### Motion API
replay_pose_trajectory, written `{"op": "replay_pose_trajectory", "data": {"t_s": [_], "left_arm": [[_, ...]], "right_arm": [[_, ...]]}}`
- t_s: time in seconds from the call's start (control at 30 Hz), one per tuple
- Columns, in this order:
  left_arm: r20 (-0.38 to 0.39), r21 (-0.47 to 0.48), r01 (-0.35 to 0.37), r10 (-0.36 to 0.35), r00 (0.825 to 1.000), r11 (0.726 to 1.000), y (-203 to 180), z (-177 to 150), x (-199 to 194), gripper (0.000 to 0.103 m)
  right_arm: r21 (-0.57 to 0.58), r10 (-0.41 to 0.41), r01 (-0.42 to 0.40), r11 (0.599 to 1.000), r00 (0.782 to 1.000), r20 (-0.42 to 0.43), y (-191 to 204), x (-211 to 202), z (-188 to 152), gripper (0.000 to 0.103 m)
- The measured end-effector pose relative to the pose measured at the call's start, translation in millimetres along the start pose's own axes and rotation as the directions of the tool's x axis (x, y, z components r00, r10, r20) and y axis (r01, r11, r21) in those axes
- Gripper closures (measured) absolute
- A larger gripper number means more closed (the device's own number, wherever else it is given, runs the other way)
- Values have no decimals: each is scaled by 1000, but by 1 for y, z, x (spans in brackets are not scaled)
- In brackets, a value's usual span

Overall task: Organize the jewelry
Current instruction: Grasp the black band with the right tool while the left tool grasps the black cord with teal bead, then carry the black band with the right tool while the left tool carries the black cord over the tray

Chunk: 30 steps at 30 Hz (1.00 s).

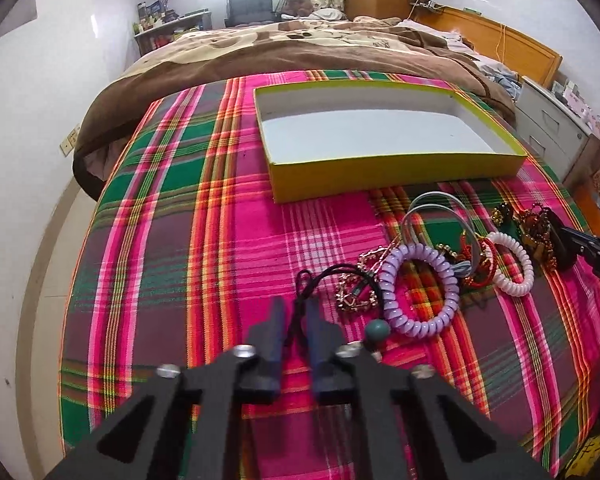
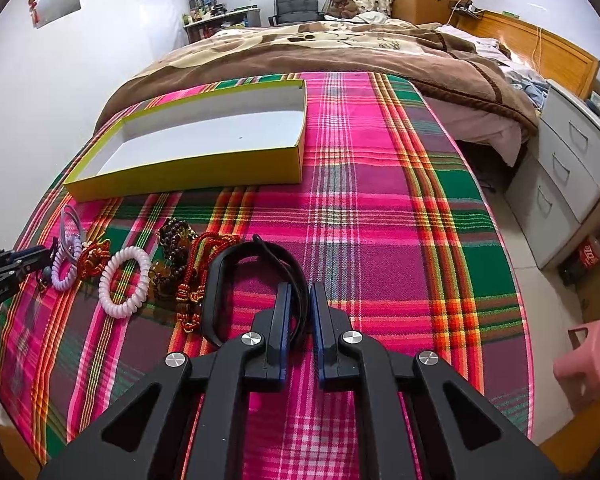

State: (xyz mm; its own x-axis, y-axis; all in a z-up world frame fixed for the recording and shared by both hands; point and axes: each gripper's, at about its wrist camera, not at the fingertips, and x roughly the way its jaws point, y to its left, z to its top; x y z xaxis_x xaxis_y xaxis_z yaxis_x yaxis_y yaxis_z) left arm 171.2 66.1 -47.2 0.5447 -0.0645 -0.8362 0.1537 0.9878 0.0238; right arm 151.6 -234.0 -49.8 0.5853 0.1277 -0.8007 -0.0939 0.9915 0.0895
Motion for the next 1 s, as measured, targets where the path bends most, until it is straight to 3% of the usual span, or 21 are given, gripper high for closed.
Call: {"op": "replay_pose_trajectory", "data": {"t_s": [0.53,0.77,1.0], "left_arm": [[149,-66,77,-67,987,995,12,-2,-43,99],[201,-73,103,-86,976,992,19,12,-63,99],[231,-108,140,-112,966,984,27,42,-59,99]], "right_arm": [[31,17,-19,999,998,56,-1,-20,0,94],[37,21,-26,999,993,117,3,-40,12,94],[32,12,-17,999,991,130,7,-39,37,94]]}}
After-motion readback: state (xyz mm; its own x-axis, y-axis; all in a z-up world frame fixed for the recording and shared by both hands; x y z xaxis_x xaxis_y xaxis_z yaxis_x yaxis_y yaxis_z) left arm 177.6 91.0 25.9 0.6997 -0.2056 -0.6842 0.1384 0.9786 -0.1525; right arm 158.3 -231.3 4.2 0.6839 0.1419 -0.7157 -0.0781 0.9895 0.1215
